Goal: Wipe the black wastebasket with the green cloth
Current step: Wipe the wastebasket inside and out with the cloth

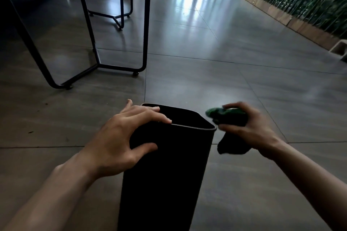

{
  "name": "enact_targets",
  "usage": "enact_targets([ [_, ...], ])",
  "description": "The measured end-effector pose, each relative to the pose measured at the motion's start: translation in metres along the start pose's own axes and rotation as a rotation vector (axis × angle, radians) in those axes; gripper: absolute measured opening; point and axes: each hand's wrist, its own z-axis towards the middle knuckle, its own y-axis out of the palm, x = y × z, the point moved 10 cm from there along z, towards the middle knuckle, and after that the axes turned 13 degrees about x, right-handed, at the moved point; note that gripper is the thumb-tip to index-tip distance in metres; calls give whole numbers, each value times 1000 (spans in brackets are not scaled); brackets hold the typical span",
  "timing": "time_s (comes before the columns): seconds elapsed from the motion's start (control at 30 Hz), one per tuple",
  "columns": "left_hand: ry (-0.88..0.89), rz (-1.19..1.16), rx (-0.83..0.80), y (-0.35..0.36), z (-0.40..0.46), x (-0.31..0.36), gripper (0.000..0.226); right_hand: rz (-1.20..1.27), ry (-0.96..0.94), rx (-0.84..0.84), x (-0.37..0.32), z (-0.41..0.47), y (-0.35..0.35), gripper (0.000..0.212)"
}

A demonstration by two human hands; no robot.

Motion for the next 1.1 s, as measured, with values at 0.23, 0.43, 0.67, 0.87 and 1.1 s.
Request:
enact_targets([
  [0.23, -40, 49, 11, -28, -6, -10, 62, -260, -326, -321, -20, -6, 42, 43],
  [0.43, -99, 125, 81, -50, -14, -33, 64, -411, -517, -437, -45, -19, 56, 29],
  [0.67, -344, 83, 159, -55, -22, -54, 51, -608, -664, -513, -75, -37, 76, 26],
  [0.87, -511, -58, 246, -64, -23, -61, 54, -564, -795, -305, -116, -56, 81, 28],
  [1.1, -591, -130, 368, -57, -24, -88, 43, -604, -889, -107, -160, -67, 96, 25],
])
